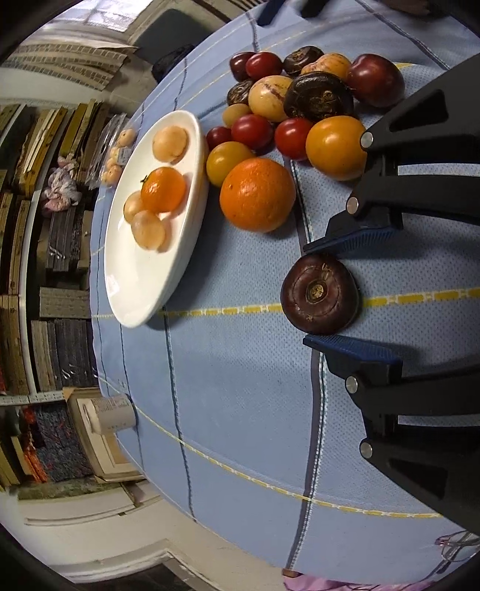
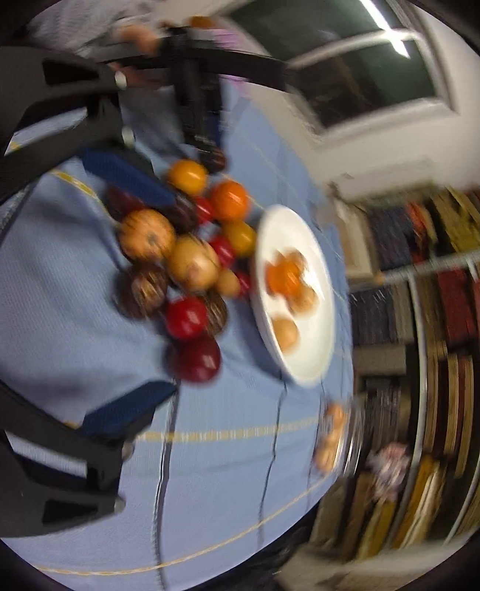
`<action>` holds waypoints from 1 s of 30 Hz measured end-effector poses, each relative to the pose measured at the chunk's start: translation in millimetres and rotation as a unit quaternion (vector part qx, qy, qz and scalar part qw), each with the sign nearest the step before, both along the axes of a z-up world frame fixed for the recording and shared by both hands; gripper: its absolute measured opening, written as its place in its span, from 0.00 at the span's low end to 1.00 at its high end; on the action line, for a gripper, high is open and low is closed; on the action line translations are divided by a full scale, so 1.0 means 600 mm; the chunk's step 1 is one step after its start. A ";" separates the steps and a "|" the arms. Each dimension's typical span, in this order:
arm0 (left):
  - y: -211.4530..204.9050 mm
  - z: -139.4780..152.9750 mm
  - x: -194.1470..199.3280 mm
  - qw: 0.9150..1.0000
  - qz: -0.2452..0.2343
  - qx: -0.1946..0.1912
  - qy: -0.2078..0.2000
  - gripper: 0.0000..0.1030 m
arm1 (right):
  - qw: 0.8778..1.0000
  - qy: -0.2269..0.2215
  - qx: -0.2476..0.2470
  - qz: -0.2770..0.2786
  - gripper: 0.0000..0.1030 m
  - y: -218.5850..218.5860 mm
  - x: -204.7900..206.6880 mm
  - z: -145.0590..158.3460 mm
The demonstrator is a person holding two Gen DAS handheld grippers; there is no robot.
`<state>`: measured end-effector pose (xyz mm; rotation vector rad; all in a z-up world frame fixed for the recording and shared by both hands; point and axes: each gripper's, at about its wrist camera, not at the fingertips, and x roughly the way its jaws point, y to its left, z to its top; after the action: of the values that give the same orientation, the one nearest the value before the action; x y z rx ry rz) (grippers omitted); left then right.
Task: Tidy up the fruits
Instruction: 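Grasp a dark brown round fruit with each tool, then carry both dark brown fruits onto the white plate and open both tools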
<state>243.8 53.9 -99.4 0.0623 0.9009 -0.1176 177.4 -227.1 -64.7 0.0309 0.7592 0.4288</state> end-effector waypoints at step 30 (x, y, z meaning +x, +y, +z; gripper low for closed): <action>0.000 -0.005 -0.003 0.999 0.024 0.023 -0.001 0.59 | 0.996 0.064 -0.064 -0.004 0.41 0.026 0.031 -0.047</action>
<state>242.2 53.7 -102.1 0.0831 0.9033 -0.0534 195.7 -211.2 -92.6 -0.0588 0.9122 0.3713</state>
